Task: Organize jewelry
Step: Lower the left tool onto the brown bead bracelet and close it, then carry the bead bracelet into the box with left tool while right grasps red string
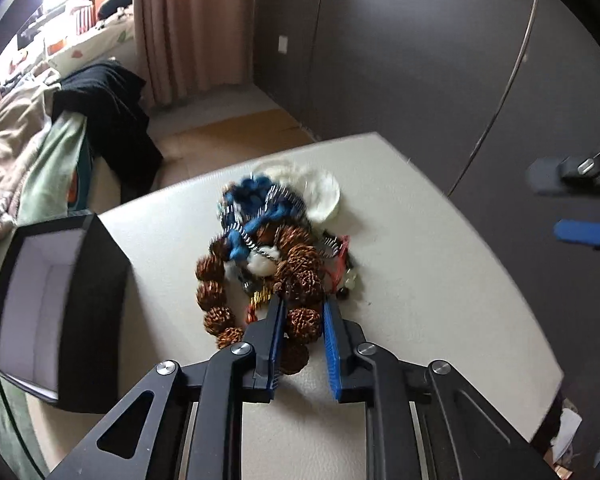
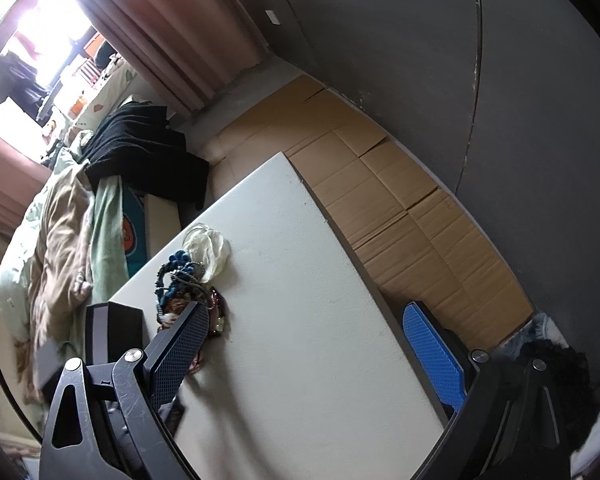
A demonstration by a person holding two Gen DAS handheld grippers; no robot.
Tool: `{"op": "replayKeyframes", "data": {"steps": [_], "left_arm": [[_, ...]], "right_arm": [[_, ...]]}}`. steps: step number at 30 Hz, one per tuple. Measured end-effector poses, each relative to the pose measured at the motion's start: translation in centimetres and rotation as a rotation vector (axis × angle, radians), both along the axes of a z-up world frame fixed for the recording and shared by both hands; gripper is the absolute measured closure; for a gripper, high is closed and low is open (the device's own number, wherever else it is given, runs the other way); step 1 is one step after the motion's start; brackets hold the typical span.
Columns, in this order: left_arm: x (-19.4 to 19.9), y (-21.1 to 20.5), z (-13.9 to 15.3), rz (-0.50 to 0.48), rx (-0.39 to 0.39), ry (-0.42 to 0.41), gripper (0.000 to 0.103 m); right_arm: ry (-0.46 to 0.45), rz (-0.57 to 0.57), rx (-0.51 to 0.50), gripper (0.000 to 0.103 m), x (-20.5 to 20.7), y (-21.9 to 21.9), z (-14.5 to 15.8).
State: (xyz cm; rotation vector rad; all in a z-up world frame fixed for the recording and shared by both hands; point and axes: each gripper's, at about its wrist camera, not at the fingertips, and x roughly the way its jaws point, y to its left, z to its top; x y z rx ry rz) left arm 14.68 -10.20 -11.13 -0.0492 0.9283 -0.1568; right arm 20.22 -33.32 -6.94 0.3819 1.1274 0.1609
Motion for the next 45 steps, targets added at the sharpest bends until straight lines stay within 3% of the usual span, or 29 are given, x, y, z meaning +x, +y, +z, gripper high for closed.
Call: {"op": "replayKeyframes", "data": {"steps": [12, 18, 23, 28, 30, 33, 34, 35, 45], "left_arm": [[-1.6, 2.8, 5.7, 0.022, -0.168, -0.109, 0.084], [-1.5, 5.4, 6.4, 0.074, -0.218, -0.123, 0.084], [-1.9, 7.8, 6.6, 0.12, -0.258, -0.127, 0.084], [-2.4, 9.5, 7.3, 0.146, -0.301, -0.143, 0.084], [-2.5, 10.1, 7.6, 0.154, -0.316, -0.147, 0.084], [-2.8, 10.8, 8.1, 0.163, -0.338, -0.158, 0.084], [-2.9, 11.1, 8.3, 0.165, -0.347, -0.163, 0.084], [-3.1, 11.4, 8.5, 0.169, -0.357, -0.169, 0.084], [-4.3, 14.5, 9.4, 0.251, -0.345, -0.205, 0.084]], "right_arm": [[-0.011, 0.081, 0.023, 0.003, -0.1, 3.0, -0.2], [-0.008, 0.14, 0.086, 0.004, 0.0, 5.4, -0.9], [0.044, 0.185, 0.153, 0.038, 0.2, 8.0, -2.3], [0.102, 0.238, 0.093, 0.042, 0.7, 11.3, -4.6], [0.129, 0.252, 0.083, 0.05, 1.0, 12.1, -5.6], [0.164, 0.254, 0.061, 0.071, 1.3, 13.1, -6.9], [0.175, 0.253, 0.065, 0.09, 1.3, 13.3, -7.3], [0.179, 0.249, 0.076, 0.099, 1.3, 13.3, -7.4], [0.015, 0.315, 0.177, 0.099, -0.6, 14.2, -2.6]]}}
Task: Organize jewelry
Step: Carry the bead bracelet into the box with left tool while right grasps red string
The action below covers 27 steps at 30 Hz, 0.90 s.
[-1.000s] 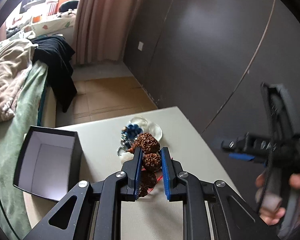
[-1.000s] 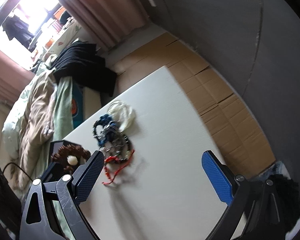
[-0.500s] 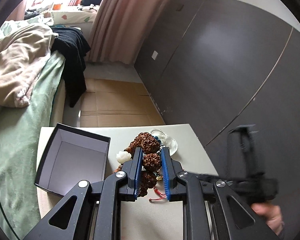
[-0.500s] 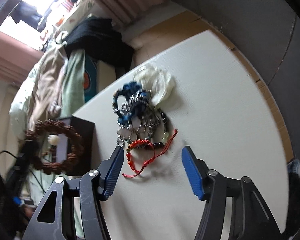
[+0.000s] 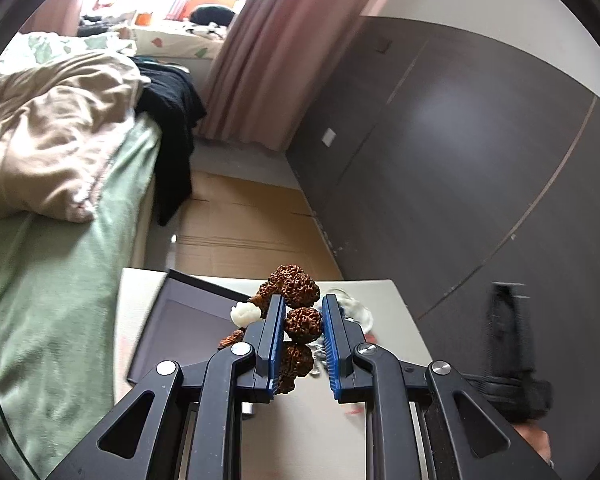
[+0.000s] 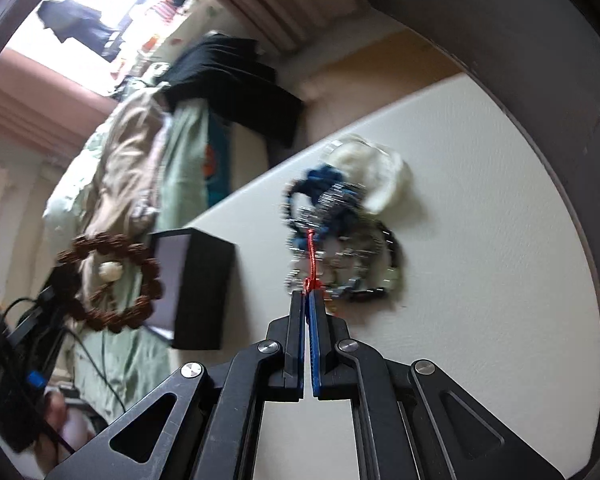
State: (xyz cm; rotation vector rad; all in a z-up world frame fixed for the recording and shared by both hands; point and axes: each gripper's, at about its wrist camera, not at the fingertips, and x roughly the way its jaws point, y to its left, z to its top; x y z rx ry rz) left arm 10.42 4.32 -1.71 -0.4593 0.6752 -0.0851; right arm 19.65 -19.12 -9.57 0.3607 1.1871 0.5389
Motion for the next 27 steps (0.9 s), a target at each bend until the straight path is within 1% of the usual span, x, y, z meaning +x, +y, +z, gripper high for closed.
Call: {"op": "replayKeyframes", "data": {"steps": [5, 8, 10, 11, 12, 13, 14, 15, 16, 18, 22, 24, 27], "left_arm": [[-0.2, 1.6, -0.3, 0.052, -0.012, 0.01, 0.084], [-0.1, 2.1, -0.6, 0.079, -0.019, 0.002, 0.084], [0.0, 2.1, -0.6, 0.112, 0.002, 0.017, 0.081], [0.1, 2.1, -0.5, 0.115, 0.014, 0.023, 0.077], [0.1, 2.0, -0.5, 0.118, 0.027, 0.029, 0.066], [0.1, 2.0, -0.4, 0.127, 0.041, 0.031, 0.057], [0.0, 2.1, -0.4, 0.136, 0.045, 0.026, 0.039], [-0.2, 2.3, -0.4, 0.146, 0.045, 0.016, 0.025], [-0.4, 2.4, -0.2, 0.16, 0.045, -0.001, 0.022], [-0.7, 2.7, 0.0, 0.17, 0.046, -0.017, 0.021], [-0.5, 3.8, -0.2, 0.197, 0.019, 0.008, 0.021], [-0.7, 4.3, 0.0, 0.209, 0.005, 0.004, 0.021], [-0.9, 5.0, 0.1, 0.23, 0.009, 0.004, 0.021]], "right_arm": [[-0.034, 0.017, 0.046, 0.099, -0.3, 0.8, 0.8], [-0.051, 0.031, 0.056, 0.099, -0.6, 1.5, 1.0], [-0.05, 0.039, 0.052, 0.099, -0.8, 1.4, 1.0], [-0.051, 0.042, 0.05, 0.099, -0.9, 1.5, 1.0], [-0.051, 0.043, 0.05, 0.099, -1.0, 1.5, 1.0], [-0.053, 0.044, 0.054, 0.099, -1.0, 1.6, 1.0], [-0.057, 0.046, 0.061, 0.099, -1.0, 1.6, 1.1], [-0.062, 0.047, 0.069, 0.099, -1.1, 1.6, 1.2], [-0.07, 0.049, 0.083, 0.099, -1.2, 1.7, 1.4], [-0.085, 0.053, 0.113, 0.099, -1.3, 1.8, 1.7], [-0.12, 0.07, 0.194, 0.099, -1.7, 2.3, 2.8], [-0.137, 0.084, 0.231, 0.099, -1.9, 3.0, 3.4], [-0.158, 0.105, 0.285, 0.099, -2.2, 4.1, 4.1]]}}
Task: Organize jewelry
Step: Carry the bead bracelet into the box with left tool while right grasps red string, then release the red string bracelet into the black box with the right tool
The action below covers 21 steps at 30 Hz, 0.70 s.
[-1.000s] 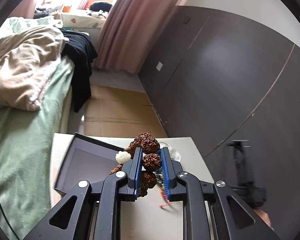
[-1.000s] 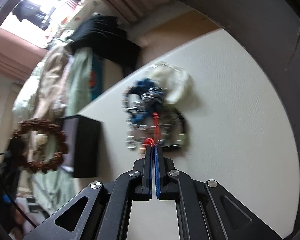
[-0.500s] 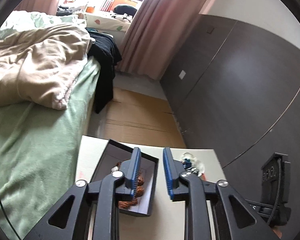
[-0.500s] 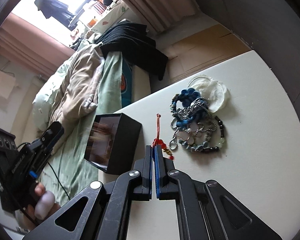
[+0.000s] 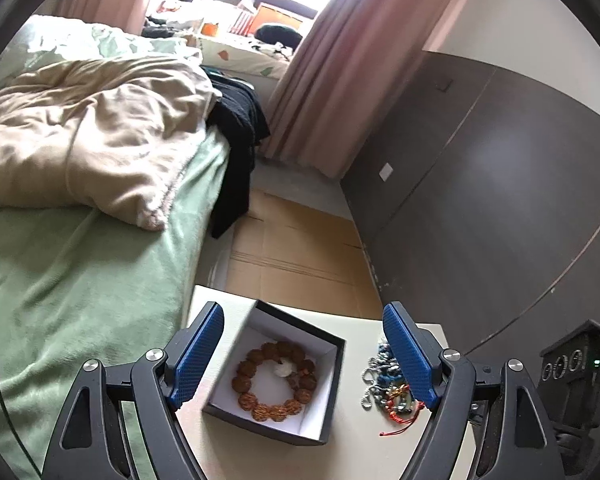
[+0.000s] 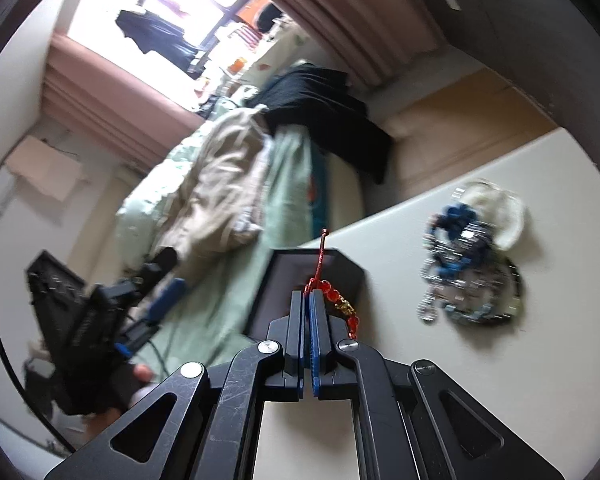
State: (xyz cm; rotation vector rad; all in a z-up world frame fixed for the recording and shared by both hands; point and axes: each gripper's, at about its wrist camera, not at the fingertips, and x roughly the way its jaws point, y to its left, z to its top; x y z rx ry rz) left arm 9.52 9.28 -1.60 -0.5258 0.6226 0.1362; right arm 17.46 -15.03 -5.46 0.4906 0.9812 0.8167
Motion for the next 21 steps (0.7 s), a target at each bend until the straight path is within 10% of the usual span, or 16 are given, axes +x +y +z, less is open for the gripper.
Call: {"op": "replayKeyframes", "data": {"steps": [9, 12, 21], "left_arm": [[-0.6, 1.9, 0.0, 0.034, -0.02, -0.005, 0.021], [-0.7, 2.2, -0.3, 0.038, -0.028, 0.002, 0.021], [-0.6, 1.5, -0.1, 0.026, -0.016, -0.005, 0.021]], "right_arm": [[-0.013, 0.067, 0.095, 0.097, -0.8, 5.2, -0.1], [-0.005, 0.071, 0.019, 0.038, -0.9, 6.3, -0.9], [-0.01, -0.085, -0.077, 0.035, -0.1, 1.1, -0.9]]}}
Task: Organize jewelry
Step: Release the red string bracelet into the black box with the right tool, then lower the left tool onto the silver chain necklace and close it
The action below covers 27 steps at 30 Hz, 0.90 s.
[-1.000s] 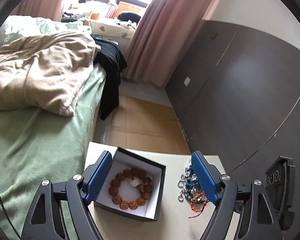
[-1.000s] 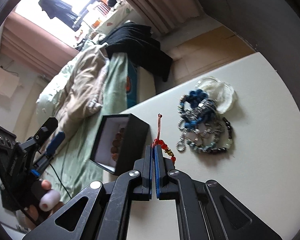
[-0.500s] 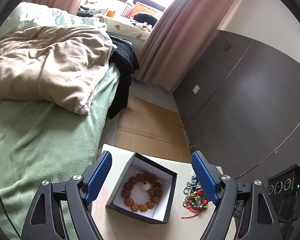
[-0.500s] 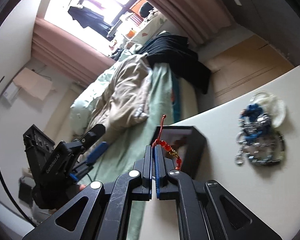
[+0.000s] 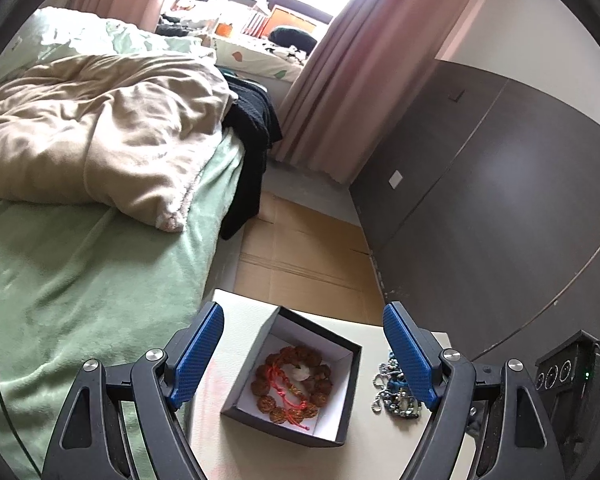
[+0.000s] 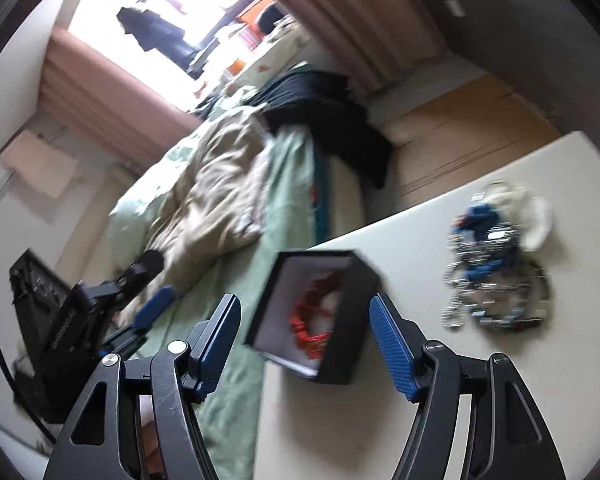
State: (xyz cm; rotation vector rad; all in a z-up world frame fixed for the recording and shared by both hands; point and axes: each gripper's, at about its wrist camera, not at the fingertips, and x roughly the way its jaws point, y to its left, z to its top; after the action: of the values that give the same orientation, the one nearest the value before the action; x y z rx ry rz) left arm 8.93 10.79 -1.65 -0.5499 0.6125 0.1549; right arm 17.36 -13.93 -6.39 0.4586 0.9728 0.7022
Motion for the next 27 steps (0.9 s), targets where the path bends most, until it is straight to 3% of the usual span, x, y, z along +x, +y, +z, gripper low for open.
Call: {"op": "replayKeyframes", "data": {"steps": [10, 20, 25, 27], "left_arm": [[1.3, -3.8, 0.1, -0.077, 0.021, -0.004, 0.021], [3.2, -9.5, -1.1, -0.221, 0.094, 0.013, 0.021], [4.2, -11.7, -2.4, -0.3, 0.123, 0.047, 0.035], [4.7, -12.5, -3.2, -0.32, 0.13, 0.08, 0.045]], "right_arm": [[0.017, -0.2, -0.031, 0.035, 0.8, -8.1, 0.9], [0.113, -0.311, -0.051, 0.035, 1.9, -11.6, -0.4], [0.147, -0.339, -0.08, 0.035, 2.3, -12.7, -1.0], [0.164, -0.35, -0.101, 0.035, 2.5, -12.9, -1.2]]}}
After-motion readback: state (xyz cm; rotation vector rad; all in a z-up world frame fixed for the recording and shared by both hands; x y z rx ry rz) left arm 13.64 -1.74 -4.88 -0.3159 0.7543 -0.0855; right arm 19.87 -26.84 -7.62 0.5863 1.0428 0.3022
